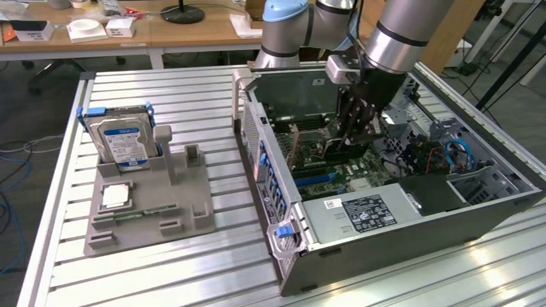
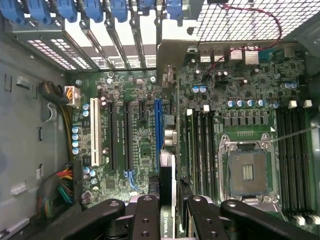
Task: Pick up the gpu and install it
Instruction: 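Insert the gpu into the slot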
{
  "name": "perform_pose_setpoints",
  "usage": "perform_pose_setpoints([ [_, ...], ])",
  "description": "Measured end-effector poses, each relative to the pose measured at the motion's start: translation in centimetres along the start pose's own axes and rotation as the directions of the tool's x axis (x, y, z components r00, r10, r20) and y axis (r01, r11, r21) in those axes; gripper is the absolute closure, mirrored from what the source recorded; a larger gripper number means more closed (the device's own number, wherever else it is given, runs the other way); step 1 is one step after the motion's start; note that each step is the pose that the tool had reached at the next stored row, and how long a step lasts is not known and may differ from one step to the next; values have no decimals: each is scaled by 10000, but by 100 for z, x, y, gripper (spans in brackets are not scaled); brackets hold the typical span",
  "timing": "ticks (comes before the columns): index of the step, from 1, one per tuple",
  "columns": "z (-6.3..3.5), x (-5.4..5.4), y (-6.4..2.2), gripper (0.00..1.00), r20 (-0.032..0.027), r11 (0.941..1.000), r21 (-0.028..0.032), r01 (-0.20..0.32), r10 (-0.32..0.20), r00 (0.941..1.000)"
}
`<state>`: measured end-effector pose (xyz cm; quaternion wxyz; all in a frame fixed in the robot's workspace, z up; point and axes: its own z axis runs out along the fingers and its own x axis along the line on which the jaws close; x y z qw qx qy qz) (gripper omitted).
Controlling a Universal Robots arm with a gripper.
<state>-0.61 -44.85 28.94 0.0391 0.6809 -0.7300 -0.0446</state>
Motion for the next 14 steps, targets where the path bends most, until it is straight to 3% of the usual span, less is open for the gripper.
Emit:
perform_pose_setpoints([
  [9, 106, 71, 140, 74, -2, 10000, 6, -1, 1, 10000],
  [14, 130, 124, 156, 74, -31, 10000, 8, -5, 5, 10000],
])
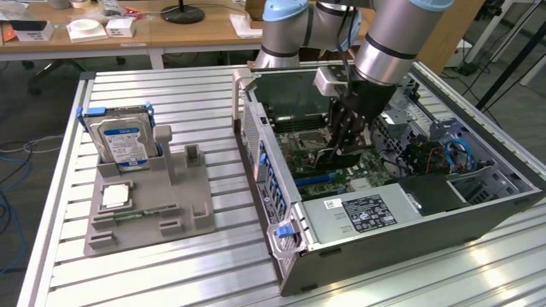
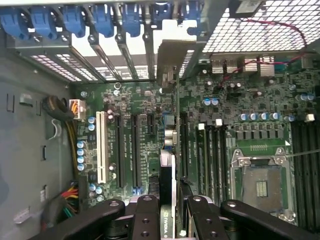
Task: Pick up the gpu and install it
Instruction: 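Insert the gpu into the slot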
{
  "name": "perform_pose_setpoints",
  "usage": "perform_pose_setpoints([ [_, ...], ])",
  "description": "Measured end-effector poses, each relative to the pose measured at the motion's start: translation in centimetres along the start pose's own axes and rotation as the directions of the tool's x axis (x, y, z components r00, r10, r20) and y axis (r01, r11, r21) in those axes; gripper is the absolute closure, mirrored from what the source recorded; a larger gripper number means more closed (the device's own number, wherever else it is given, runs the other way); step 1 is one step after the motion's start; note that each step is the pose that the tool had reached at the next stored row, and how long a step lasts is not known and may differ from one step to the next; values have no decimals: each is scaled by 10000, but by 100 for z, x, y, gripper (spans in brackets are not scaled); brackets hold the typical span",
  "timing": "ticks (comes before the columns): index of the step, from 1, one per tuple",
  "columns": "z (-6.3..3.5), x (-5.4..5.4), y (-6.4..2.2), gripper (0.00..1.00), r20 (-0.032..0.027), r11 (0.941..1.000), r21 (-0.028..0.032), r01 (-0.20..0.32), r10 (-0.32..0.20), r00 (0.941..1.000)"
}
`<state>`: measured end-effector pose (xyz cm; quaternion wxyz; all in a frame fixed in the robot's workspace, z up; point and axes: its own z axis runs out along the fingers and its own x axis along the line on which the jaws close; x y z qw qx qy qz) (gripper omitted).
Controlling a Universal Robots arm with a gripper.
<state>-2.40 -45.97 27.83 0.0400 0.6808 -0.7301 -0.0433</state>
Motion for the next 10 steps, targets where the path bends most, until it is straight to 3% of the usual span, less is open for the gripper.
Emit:
perform_pose_setpoints([
  [10, 75, 44, 54, 74, -31, 10000, 2, -3, 3, 10000],
])
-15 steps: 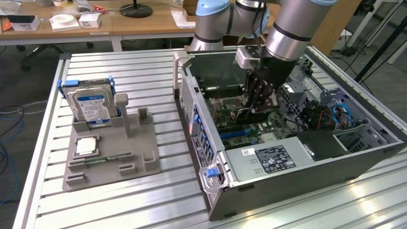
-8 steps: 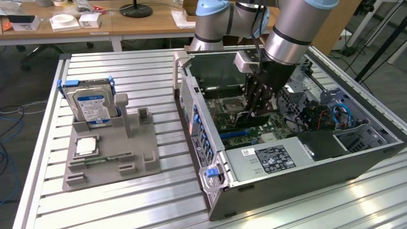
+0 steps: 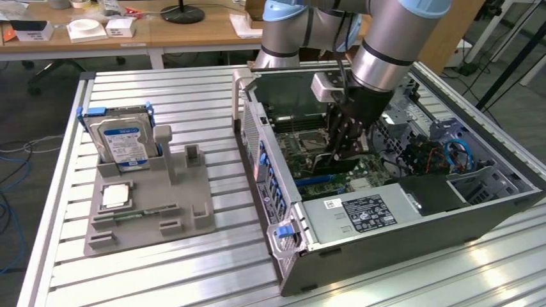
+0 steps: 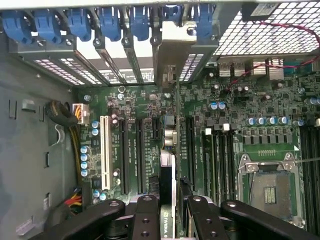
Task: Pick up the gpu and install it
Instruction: 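Insert the gpu into the slot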
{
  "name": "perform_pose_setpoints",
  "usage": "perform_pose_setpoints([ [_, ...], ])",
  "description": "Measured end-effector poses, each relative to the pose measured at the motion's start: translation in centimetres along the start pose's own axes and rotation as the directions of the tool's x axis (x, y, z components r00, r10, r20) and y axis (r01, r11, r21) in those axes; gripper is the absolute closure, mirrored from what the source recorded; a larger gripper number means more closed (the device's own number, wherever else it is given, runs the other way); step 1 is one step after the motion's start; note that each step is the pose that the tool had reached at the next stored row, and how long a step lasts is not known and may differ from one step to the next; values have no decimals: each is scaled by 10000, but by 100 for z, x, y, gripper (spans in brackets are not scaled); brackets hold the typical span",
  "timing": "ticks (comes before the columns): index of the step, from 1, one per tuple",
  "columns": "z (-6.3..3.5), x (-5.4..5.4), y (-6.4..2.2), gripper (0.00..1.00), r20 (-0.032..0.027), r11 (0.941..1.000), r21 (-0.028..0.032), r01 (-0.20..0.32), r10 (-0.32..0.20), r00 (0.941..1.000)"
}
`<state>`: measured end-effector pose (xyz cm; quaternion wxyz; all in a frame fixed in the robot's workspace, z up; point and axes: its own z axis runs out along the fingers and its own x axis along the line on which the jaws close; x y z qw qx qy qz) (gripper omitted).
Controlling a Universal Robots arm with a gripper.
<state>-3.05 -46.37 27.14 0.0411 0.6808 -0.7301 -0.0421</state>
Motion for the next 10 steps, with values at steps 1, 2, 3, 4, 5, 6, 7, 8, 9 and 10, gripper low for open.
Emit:
perform_pose_setpoints([
  [1, 9, 1, 8, 74, 0, 10000, 0, 0, 0, 10000],
  [2, 17, 1, 16, 74, 0, 10000, 0, 0, 0, 10000],
  [3, 26, 2, 23, 74, 0, 10000, 0, 0, 0, 10000],
  [4, 37, 2, 33, 74, 0, 10000, 1, 1, -1, 10000],
  [5, 45, 3, 43, 74, 1, 10000, 0, -1, 1, 10000],
  [6, 50, 4, 50, 74, -1, 10000, 0, -1, 1, 10000],
  [7, 56, 4, 55, 74, 0, 10000, 0, -1, 1, 10000],
  [8, 60, 5, 59, 74, -1, 10000, 0, -1, 1, 10000],
  [9, 60, 5, 60, 74, -3, 10000, -1, 0, 0, 10000],
  [10, 67, 4, 60, 74, 1, 10000, 0, 2, -2, 10000],
])
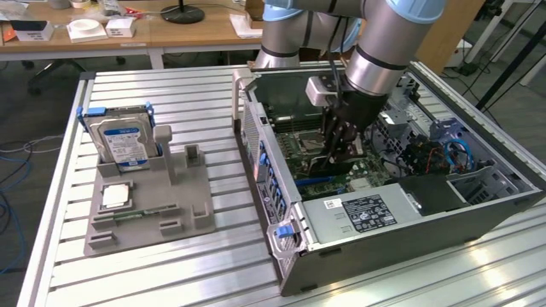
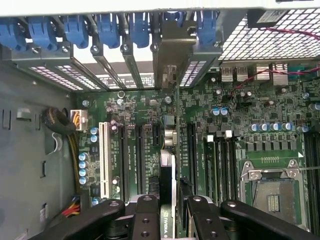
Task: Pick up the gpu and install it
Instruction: 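Insert the gpu into the slot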
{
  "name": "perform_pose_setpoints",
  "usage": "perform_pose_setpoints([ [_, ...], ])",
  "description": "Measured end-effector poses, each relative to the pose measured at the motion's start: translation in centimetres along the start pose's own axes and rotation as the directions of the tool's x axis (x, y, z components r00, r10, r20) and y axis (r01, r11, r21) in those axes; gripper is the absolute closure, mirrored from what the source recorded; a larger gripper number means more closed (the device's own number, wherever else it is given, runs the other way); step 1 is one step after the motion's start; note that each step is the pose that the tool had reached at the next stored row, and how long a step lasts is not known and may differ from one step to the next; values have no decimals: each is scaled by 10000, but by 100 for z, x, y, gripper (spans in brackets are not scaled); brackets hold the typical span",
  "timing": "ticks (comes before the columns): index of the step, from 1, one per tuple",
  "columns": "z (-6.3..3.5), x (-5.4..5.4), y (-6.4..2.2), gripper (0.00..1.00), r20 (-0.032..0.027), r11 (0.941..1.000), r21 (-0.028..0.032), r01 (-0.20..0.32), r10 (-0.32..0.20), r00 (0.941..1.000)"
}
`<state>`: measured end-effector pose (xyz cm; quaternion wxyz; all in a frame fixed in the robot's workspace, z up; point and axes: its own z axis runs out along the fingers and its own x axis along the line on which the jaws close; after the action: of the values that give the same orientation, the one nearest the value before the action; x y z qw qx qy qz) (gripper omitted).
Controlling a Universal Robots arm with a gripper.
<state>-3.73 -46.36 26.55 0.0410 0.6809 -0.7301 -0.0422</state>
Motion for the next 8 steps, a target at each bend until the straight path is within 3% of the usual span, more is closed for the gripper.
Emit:
perform_pose_setpoints([
  [8, 85, 1, 7, 74, -1, 10000, 1, -2, 2, 10000],
])
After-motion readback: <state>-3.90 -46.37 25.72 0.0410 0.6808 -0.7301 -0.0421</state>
